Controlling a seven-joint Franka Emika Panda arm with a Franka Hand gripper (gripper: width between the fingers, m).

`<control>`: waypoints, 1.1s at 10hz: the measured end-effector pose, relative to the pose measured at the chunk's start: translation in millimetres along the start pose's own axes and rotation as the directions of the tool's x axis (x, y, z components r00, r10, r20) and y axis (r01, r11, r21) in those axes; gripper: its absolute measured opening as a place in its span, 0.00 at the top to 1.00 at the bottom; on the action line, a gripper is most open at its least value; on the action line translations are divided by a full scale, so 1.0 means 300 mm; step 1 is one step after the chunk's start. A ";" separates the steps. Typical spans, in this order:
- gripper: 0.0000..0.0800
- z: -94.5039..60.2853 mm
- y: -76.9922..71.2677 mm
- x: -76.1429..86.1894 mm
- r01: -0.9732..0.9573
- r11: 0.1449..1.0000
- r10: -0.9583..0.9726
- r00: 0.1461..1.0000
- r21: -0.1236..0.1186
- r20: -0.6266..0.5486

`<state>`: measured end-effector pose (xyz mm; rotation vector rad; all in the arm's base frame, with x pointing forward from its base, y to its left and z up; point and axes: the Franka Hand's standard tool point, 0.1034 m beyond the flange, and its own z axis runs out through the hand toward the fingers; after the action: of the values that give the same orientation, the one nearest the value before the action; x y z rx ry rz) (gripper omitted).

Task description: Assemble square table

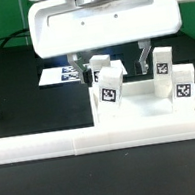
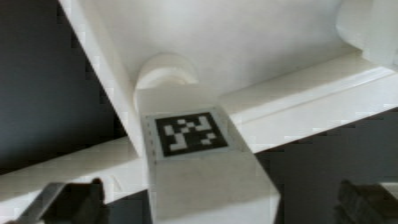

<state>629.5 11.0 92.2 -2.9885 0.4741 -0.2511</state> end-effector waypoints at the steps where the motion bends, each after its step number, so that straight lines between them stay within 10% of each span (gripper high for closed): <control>1: 0.19 0.001 0.001 -0.001 0.000 1.000 0.000 1.000 0.000 0.001; 3: 0.19 0.003 0.005 -0.002 -0.002 1.000 0.002 1.000 -0.002 0.003; 5: 0.19 -0.020 0.057 0.033 -0.096 0.992 0.109 0.979 -0.083 0.173; 11: 0.19 0.005 0.090 0.094 -0.133 0.987 0.146 0.975 -0.086 0.167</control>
Offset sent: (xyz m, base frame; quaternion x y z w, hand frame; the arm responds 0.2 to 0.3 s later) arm 0.0033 -0.0394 -0.0062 -0.1441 -0.1730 0.0631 0.9723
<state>648.0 -23.4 91.3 -2.9947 0.6830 0.0390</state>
